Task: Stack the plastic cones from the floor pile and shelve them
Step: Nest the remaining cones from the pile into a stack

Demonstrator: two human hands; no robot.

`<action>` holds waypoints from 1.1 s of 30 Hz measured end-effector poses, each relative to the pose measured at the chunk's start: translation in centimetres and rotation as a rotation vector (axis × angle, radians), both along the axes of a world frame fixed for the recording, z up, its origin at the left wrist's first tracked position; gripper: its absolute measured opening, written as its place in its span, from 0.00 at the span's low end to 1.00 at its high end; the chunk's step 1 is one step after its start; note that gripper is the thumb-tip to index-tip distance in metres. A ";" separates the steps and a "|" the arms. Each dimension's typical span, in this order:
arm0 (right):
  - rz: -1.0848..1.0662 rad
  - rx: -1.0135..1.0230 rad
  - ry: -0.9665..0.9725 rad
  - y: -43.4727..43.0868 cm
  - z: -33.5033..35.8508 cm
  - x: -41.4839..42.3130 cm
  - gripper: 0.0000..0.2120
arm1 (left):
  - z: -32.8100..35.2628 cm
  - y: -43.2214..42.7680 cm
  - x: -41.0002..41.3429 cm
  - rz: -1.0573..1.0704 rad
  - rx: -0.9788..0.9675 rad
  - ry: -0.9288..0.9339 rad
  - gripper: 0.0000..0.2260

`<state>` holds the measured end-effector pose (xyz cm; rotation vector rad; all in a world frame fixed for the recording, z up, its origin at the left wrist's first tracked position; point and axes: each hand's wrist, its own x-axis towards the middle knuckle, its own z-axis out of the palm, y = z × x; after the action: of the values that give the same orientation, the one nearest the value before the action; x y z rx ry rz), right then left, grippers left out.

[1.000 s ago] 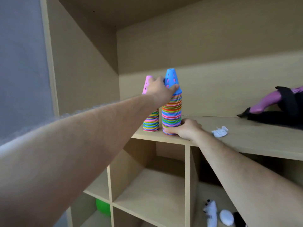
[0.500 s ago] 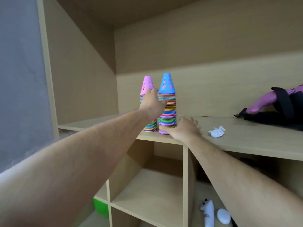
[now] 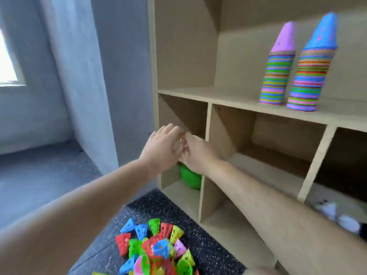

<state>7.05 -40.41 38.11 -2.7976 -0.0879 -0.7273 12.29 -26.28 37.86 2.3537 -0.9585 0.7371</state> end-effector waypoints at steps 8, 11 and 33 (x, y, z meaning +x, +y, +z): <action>0.259 -0.207 0.411 15.4 -14.5 3.5 0.11 | -18.1 17.0 -1.2 0.264 -0.004 0.319 0.09; 0.307 -0.109 0.528 17.8 -20.8 2.8 0.10 | -25.2 19.5 -2.6 0.344 0.041 0.465 0.11; 0.379 -0.255 0.694 10.1 -41.5 -9.9 0.17 | -45.7 11.6 -14.6 0.241 0.356 0.911 0.35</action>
<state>-2.82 -30.32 -3.44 -2.9588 -0.5874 0.3702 -2.28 -14.64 -7.89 2.6855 -0.4129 -0.4819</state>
